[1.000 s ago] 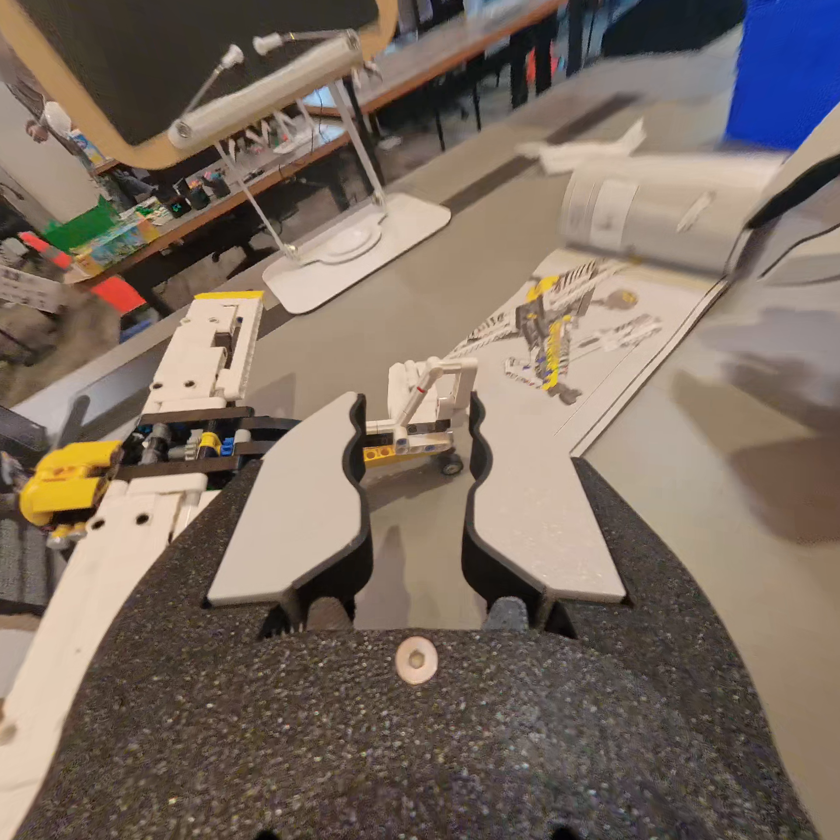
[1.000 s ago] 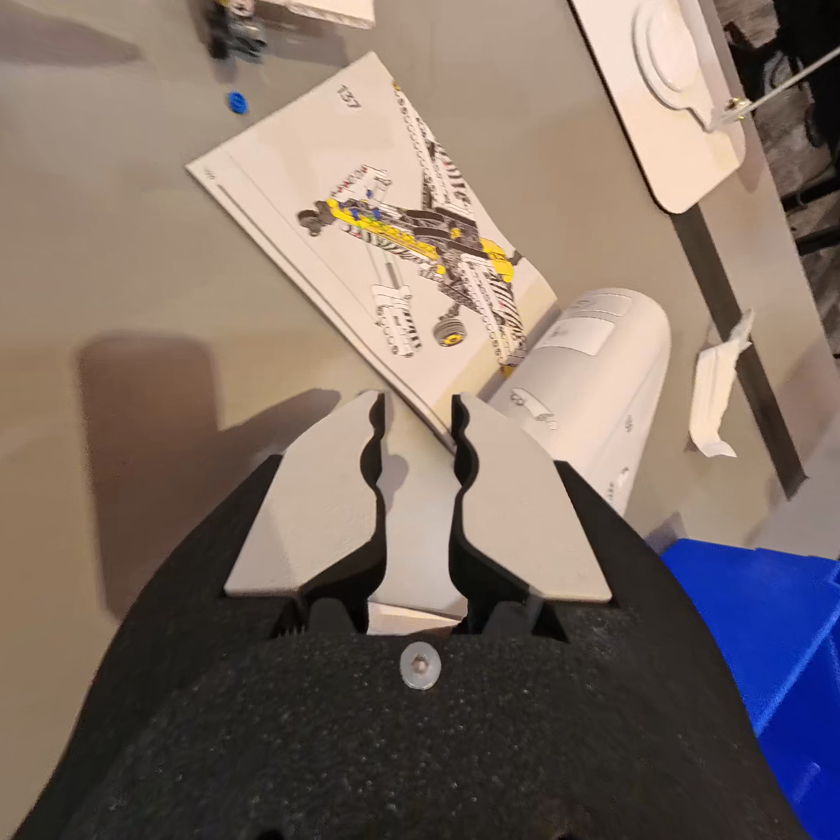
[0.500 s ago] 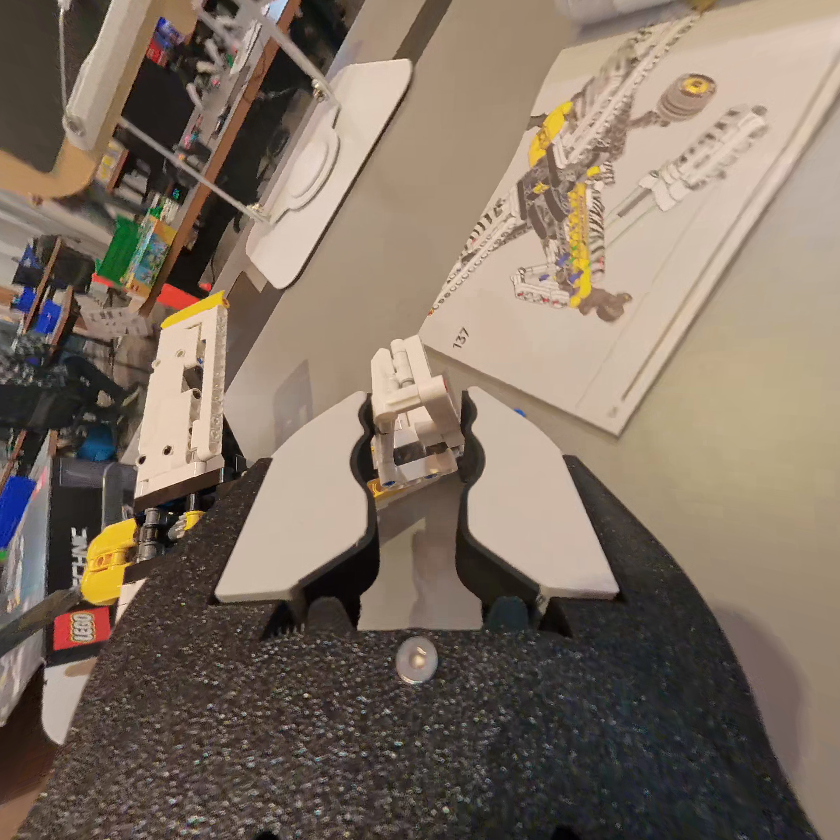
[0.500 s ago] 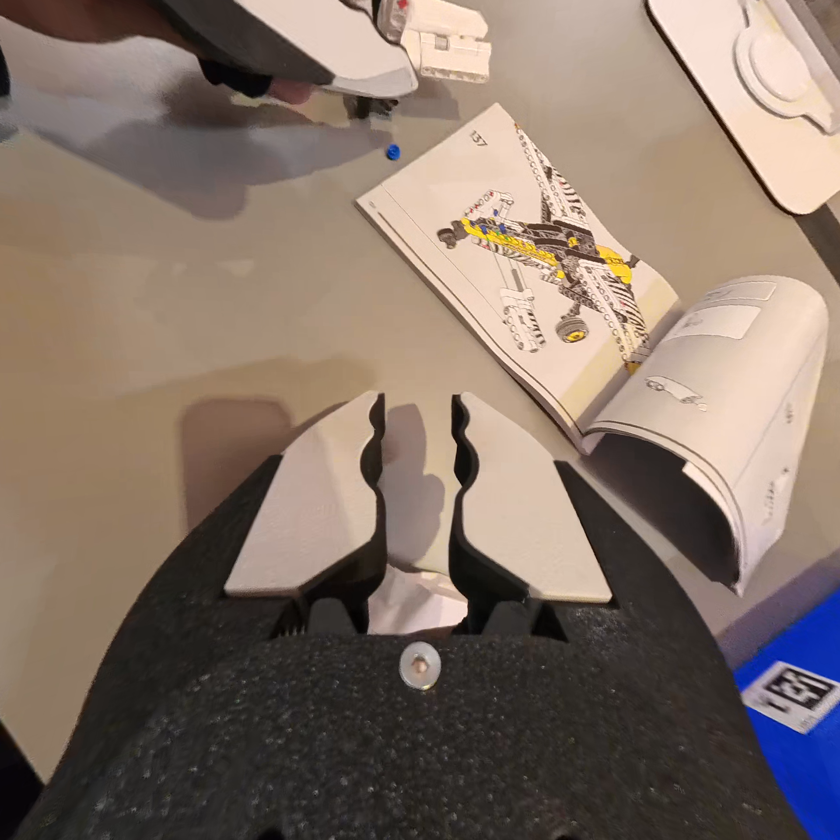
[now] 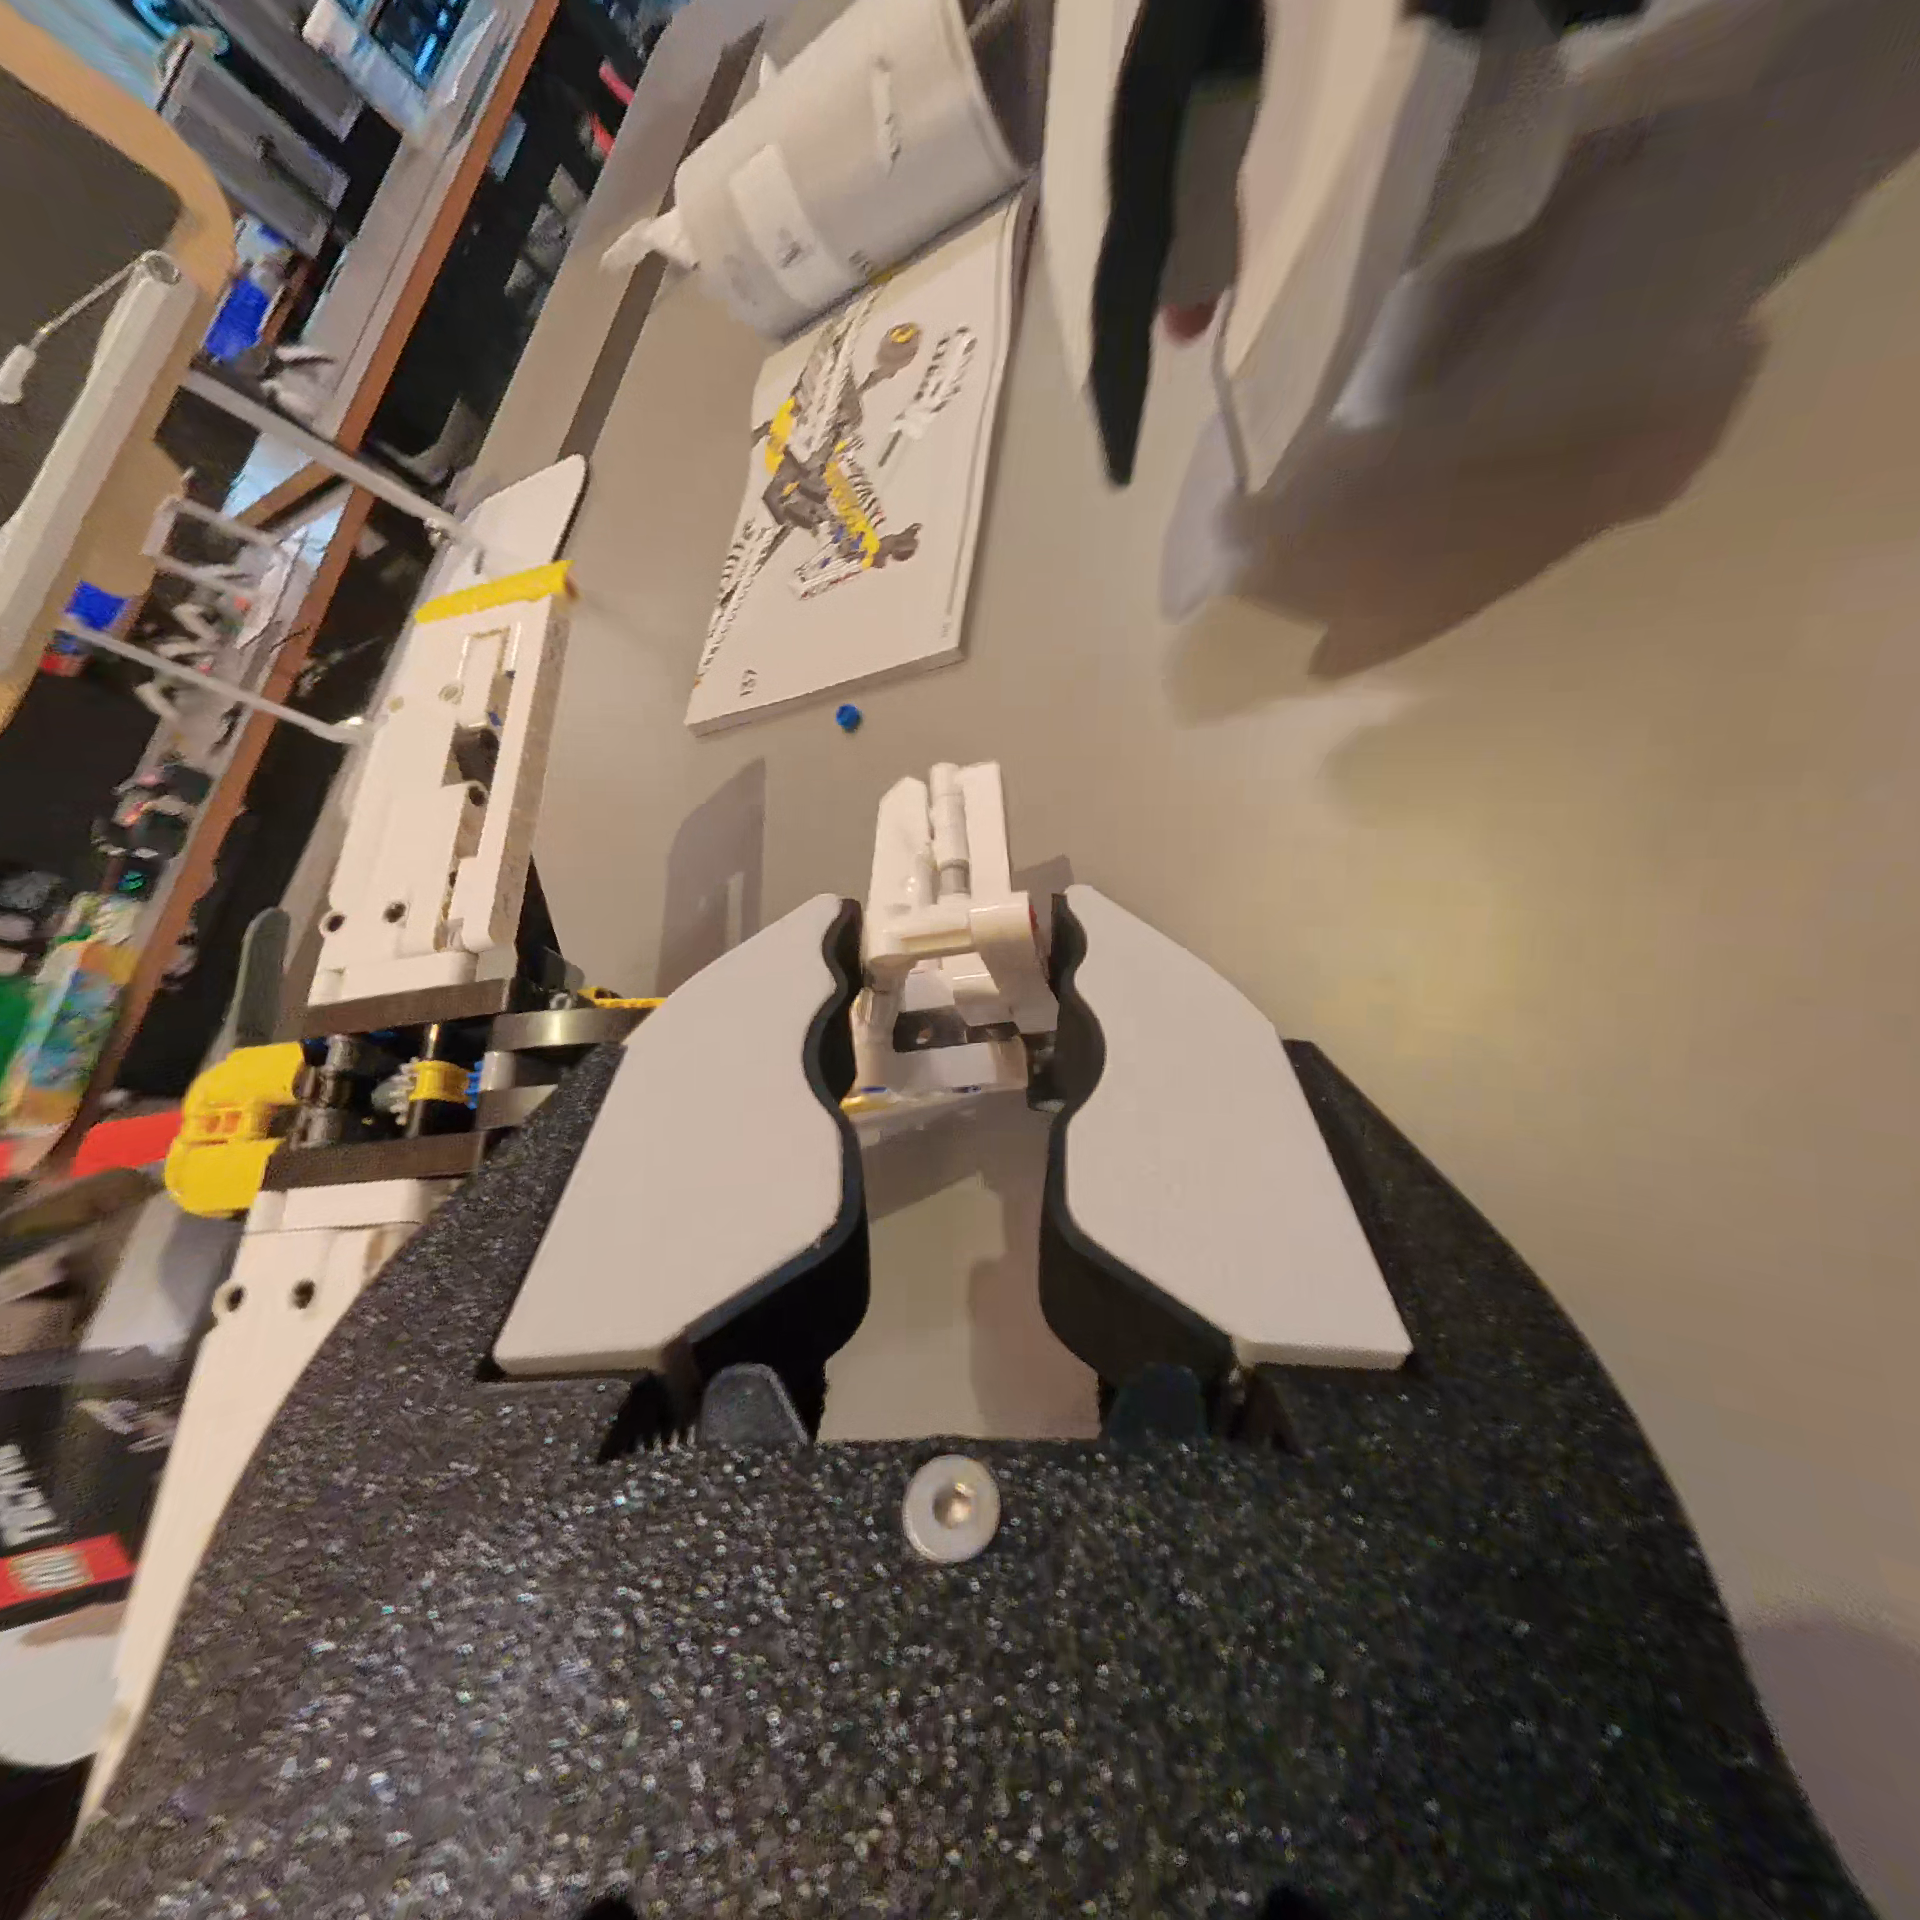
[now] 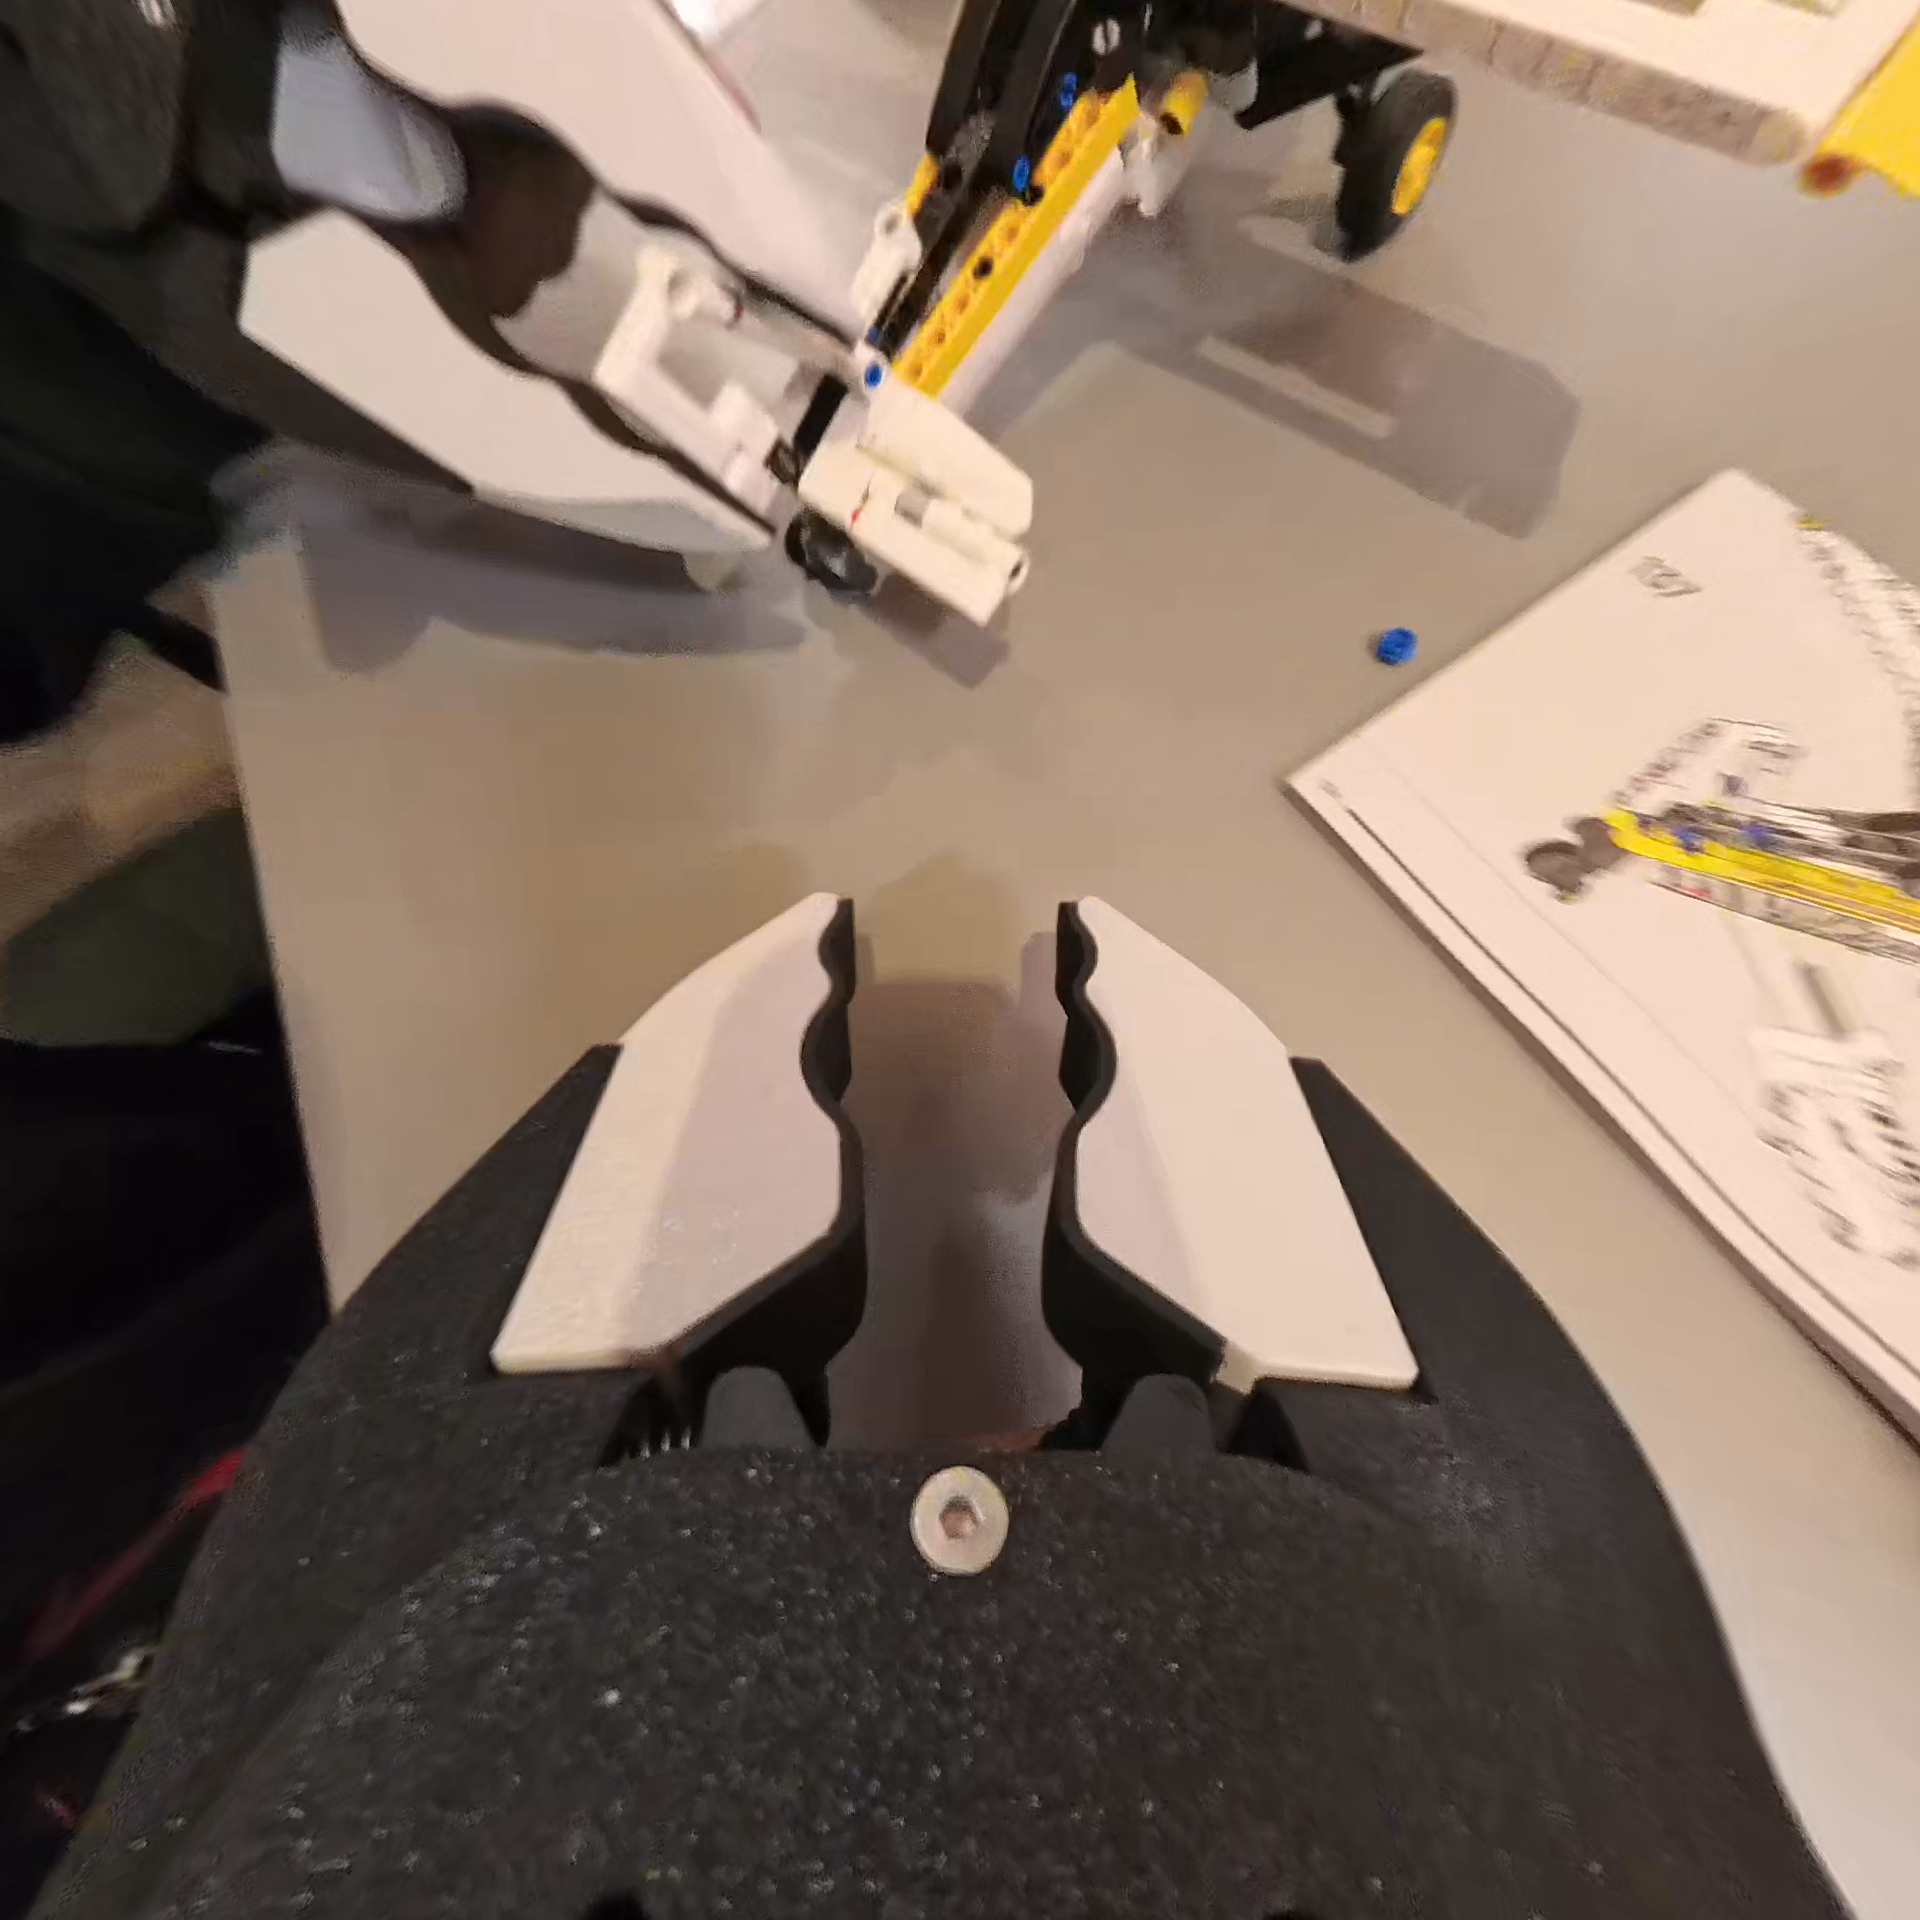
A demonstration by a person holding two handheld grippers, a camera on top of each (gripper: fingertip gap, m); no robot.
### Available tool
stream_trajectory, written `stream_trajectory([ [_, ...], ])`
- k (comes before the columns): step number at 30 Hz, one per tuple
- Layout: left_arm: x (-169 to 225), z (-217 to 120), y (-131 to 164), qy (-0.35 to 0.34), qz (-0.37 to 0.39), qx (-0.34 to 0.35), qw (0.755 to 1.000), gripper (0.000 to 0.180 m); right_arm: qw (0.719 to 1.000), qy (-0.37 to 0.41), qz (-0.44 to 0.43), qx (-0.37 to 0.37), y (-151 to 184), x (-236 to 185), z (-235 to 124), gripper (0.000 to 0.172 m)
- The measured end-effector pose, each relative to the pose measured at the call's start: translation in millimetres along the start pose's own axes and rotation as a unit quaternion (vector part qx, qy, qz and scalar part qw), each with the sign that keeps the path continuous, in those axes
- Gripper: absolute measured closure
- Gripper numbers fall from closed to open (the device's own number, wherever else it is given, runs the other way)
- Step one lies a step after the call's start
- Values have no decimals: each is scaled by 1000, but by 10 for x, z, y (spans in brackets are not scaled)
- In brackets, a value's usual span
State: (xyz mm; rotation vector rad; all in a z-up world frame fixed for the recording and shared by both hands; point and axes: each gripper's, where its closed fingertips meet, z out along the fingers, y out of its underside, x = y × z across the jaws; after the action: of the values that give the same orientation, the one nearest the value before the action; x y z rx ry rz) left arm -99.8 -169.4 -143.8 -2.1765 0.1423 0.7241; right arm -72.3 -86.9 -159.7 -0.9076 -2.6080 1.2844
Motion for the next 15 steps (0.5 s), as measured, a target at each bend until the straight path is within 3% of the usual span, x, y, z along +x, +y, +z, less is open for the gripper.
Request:
stream_trajectory([
  [4,78,-248,-109,29,-89,80,992,146,996,-65,59,15,-136,-138,233,127],
  [8,-111,-546,-179,-8,-252,160,954,143,992,-90,92,15,-226,-98,375,123],
  [11,-208,-542,129,-25,-415,125,901,136,989,-96,112,16,-310,-6,451,122],
  [15,-103,-399,378,58,-592,93,799,137,981,-133,143,16,-415,24,548,122],
])
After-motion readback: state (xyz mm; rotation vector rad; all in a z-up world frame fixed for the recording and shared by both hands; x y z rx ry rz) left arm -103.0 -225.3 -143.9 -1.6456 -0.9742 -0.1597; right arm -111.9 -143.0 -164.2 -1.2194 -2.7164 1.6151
